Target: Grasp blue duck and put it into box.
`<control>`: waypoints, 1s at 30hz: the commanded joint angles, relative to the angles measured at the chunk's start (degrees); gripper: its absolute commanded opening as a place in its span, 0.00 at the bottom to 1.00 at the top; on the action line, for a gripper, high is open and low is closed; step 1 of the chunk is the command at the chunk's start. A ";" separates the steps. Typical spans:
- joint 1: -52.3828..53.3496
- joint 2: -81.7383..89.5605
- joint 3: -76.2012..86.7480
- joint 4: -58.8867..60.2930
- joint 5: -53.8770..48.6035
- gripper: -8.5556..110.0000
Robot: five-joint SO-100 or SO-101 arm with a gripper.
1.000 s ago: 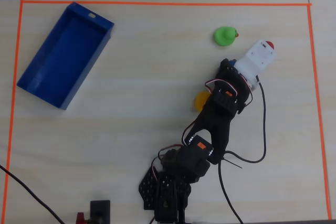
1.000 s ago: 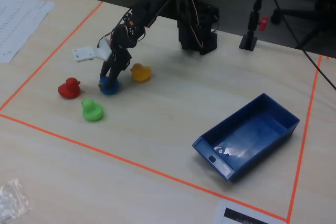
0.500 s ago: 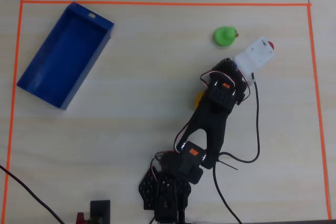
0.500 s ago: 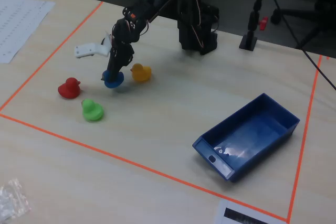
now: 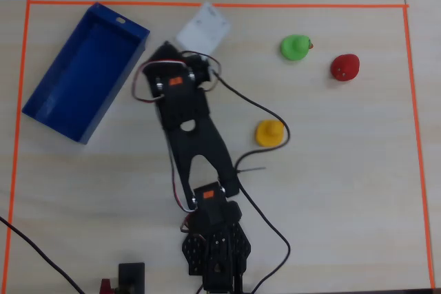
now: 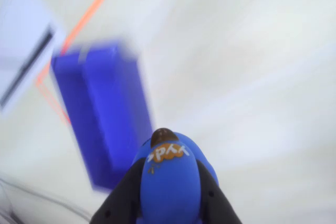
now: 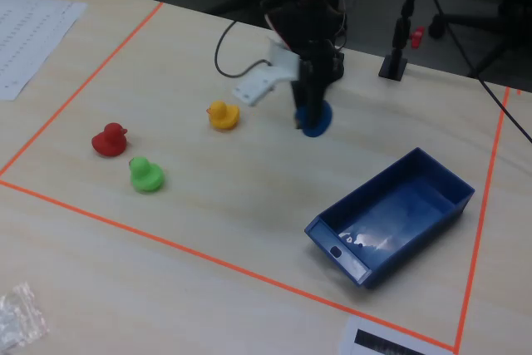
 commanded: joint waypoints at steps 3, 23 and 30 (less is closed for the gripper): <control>-15.12 -16.61 -26.46 -2.37 1.14 0.07; -10.81 -27.33 -26.19 -7.73 -4.75 0.26; -0.70 7.73 16.79 -23.29 -11.07 0.07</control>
